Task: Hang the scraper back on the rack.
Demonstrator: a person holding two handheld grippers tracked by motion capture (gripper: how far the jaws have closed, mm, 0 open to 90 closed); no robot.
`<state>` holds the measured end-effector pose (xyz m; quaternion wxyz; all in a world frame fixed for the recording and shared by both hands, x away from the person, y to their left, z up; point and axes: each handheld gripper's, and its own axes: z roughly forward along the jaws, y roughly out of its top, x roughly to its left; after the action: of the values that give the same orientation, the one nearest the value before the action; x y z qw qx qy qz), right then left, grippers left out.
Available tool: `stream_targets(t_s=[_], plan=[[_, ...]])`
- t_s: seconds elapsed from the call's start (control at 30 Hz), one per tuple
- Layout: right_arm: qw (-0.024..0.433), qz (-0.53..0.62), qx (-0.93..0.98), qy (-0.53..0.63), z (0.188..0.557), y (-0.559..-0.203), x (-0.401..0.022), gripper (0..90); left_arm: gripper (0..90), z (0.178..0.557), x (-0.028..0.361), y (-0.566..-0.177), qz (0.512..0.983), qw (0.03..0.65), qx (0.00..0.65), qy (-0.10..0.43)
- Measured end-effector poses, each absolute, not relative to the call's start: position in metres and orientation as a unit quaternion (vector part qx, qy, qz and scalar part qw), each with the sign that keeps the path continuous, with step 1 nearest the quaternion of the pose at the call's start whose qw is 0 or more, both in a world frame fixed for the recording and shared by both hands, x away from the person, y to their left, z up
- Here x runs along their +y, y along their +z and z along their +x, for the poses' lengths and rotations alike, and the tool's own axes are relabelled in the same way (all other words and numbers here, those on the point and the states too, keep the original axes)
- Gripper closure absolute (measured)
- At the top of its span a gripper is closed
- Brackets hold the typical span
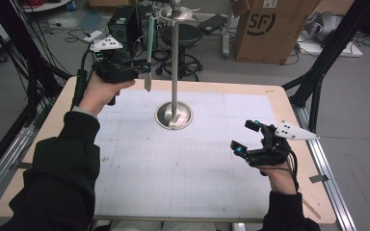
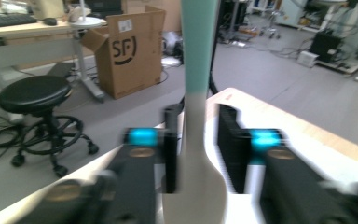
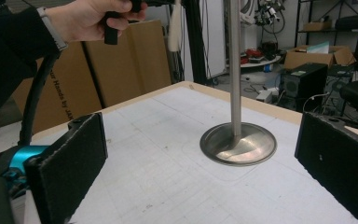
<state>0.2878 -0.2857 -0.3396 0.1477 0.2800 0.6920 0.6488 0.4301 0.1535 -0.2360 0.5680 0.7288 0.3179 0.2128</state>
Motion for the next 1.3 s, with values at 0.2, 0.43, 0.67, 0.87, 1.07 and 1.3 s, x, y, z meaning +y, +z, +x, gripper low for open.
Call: stream_targets(t_s=[0.2,0.43,0.67,0.87,1.07,1.3], plan=[[0.147,0.277,0.694,0.648,0.287,-0.339,-0.284,1.1,52.8,0.420,0.155,-0.240,0.725,0.578,0.312,0.207],[0.146,0.277,0.701,0.641,0.287,-0.344,-0.280,1.1,39.9,0.395,0.156,-0.258,0.730,0.604,0.263,0.180],[0.141,0.274,0.709,0.634,0.286,-0.344,-0.274,1.1,5.1,0.365,0.156,-0.292,0.727,0.608,0.241,0.209],[0.138,0.267,0.715,0.631,0.287,-0.344,-0.268,1.1,1.8,0.333,0.157,-0.321,0.716,0.617,0.230,0.233],[0.137,0.262,0.718,0.631,0.287,-0.343,-0.264,1.1,1.8,0.306,0.161,-0.349,0.722,0.618,0.211,0.228],[0.140,0.271,0.720,0.624,0.289,-0.349,-0.263,1.1,1.7,0.294,0.188,-0.369,0.703,0.629,0.229,0.240]])
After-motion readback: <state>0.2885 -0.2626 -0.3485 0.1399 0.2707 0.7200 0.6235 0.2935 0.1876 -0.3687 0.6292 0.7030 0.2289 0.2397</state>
